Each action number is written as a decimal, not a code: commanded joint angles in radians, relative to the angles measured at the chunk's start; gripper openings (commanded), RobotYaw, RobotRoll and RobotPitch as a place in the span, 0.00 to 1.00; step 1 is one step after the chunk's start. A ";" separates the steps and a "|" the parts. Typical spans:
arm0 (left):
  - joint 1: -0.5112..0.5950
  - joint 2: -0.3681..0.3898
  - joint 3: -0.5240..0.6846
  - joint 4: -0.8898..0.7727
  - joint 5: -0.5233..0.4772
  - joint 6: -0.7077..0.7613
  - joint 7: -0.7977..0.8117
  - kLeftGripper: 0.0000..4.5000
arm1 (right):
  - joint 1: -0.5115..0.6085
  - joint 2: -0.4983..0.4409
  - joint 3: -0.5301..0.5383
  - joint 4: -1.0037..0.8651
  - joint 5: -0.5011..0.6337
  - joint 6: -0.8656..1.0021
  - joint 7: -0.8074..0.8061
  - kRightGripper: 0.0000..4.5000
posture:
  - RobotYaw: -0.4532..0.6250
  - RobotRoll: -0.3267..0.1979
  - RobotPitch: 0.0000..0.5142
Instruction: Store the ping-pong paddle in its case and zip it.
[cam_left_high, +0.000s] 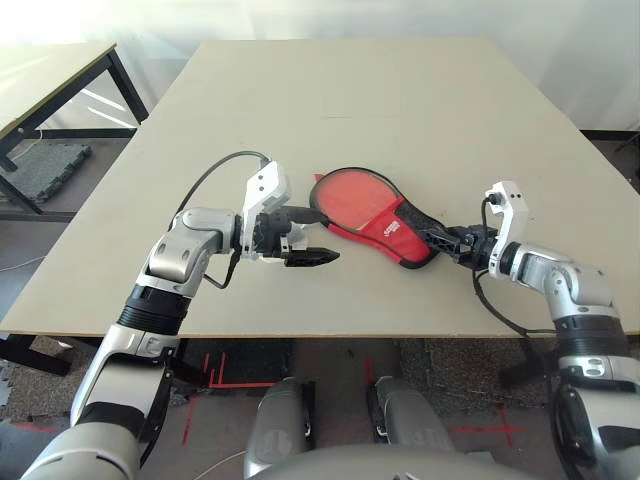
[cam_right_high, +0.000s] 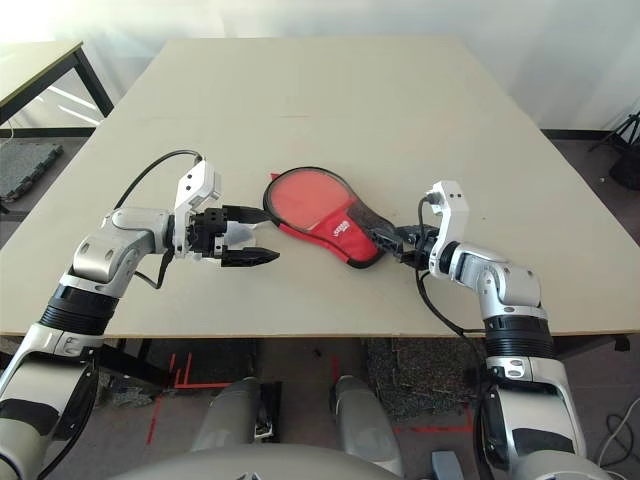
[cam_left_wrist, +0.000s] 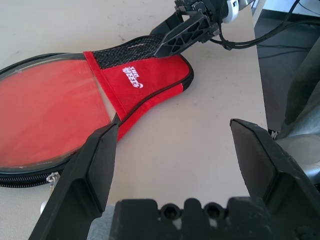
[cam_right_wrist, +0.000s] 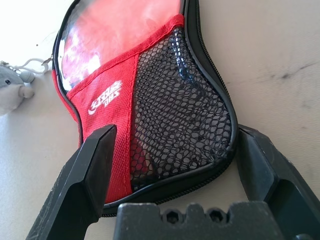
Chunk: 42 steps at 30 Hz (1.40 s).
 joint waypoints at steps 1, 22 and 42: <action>-0.012 0.002 -0.003 -0.005 -0.005 0.000 0.002 1.00 | 0.023 0.025 0.019 -0.007 0.018 0.057 -0.020 0.91 | 0.41 0.62 0.11; -0.035 -0.011 -0.010 0.031 0.009 -0.029 0.011 1.00 | 0.136 0.016 -0.013 -0.136 0.088 0.153 -0.038 0.00 | 0.39 0.62 0.11; -0.064 0.001 -0.008 0.089 0.012 -0.065 -0.001 1.00 | 0.471 -0.160 -0.159 -0.522 0.309 0.313 -0.022 0.00 | 0.39 0.62 0.12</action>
